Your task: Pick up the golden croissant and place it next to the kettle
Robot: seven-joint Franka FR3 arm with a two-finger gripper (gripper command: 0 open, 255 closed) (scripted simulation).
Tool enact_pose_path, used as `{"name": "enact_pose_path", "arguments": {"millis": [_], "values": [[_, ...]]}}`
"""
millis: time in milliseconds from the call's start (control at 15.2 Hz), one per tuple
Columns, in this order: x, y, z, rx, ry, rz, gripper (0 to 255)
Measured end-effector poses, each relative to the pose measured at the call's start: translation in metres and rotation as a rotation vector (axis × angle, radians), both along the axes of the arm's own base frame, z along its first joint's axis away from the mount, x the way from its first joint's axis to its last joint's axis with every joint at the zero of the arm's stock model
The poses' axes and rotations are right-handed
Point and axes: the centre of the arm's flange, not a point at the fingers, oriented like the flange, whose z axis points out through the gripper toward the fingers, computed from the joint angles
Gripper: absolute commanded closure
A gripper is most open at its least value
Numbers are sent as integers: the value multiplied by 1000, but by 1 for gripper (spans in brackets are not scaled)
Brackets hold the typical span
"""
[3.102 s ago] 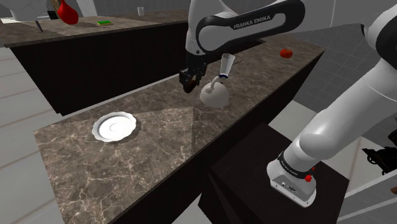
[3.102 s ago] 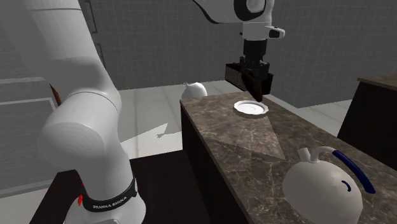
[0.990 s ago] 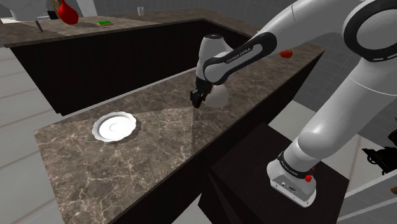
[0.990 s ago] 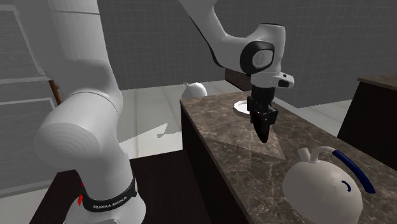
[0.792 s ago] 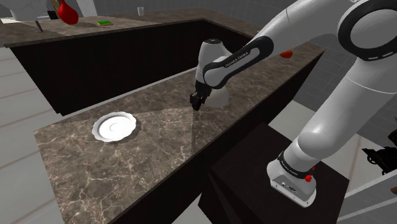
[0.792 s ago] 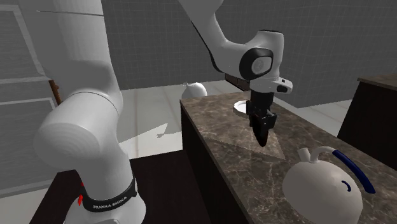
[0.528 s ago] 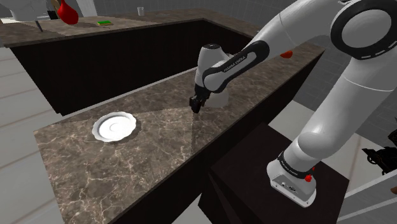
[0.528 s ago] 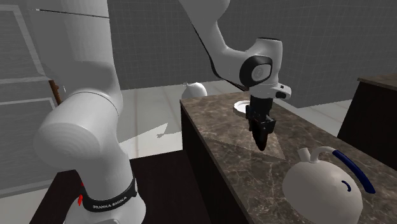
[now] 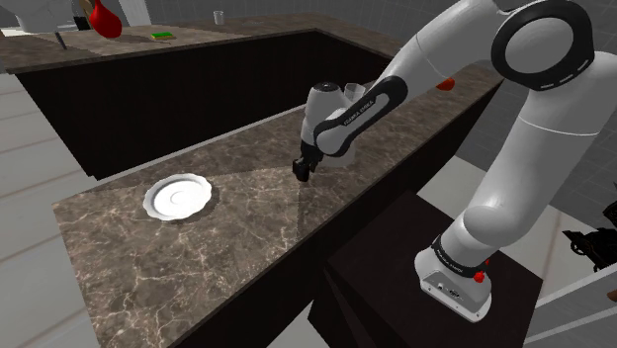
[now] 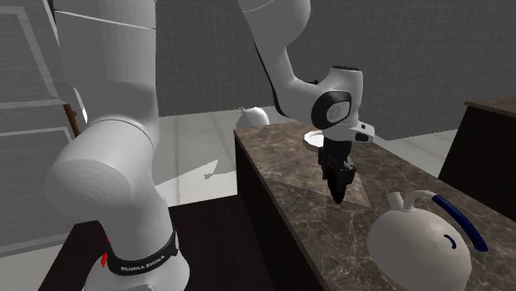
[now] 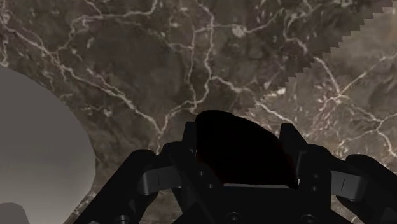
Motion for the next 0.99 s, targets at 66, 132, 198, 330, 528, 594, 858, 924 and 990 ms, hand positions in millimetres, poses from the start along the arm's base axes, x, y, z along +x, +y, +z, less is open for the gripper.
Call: {"name": "enact_pose_path", "arguments": {"millis": [66, 132, 198, 330, 528, 594, 858, 924, 990], "values": [[1, 1, -4, 1, -5, 2, 255], [1, 1, -7, 2, -9, 3, 255], [4, 3, -11, 4, -17, 5, 255], [6, 4, -15, 6, -29, 4, 255], [6, 4, -16, 10, -40, 5, 255], [5, 3, -16, 11, -43, 3, 255], [2, 8, -18, 5, -19, 7, 0], [1, 10, -20, 4, -15, 8, 0], [0, 10, -21, 3, -12, 8, 0]]}}
